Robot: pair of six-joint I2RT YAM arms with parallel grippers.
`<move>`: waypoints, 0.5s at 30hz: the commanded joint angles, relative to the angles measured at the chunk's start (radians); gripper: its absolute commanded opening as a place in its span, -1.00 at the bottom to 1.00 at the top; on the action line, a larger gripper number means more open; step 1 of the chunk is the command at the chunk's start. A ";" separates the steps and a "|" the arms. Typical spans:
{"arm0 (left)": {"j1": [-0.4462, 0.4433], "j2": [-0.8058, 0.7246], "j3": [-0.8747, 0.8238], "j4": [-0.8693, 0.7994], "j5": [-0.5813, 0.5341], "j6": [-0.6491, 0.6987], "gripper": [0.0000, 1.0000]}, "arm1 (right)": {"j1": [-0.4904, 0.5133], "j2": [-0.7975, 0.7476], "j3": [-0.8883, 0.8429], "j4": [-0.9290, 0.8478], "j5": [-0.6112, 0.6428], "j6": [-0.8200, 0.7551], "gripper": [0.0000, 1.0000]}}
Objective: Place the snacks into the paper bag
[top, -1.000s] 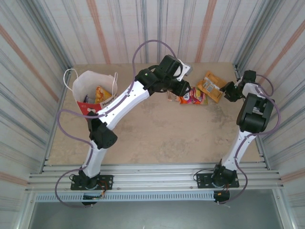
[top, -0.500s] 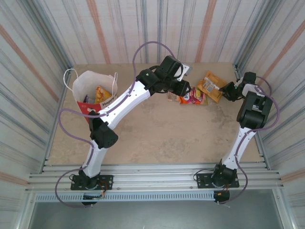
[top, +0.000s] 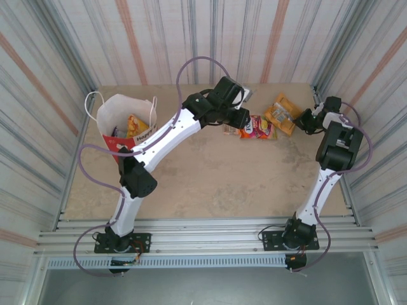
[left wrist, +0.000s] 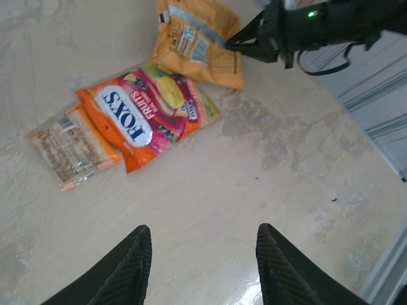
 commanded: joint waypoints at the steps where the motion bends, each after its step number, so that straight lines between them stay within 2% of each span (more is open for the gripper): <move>1: -0.008 -0.099 -0.052 -0.021 -0.057 -0.002 -0.04 | -0.004 -0.120 -0.034 -0.031 0.003 -0.047 -1.00; 10: -0.008 -0.235 -0.169 -0.018 -0.049 0.036 -0.03 | 0.040 -0.368 -0.083 -0.158 0.046 -0.156 -1.00; 15: -0.009 -0.307 -0.240 -0.014 0.025 0.078 0.00 | 0.119 -0.521 -0.104 -0.245 0.041 -0.267 -1.00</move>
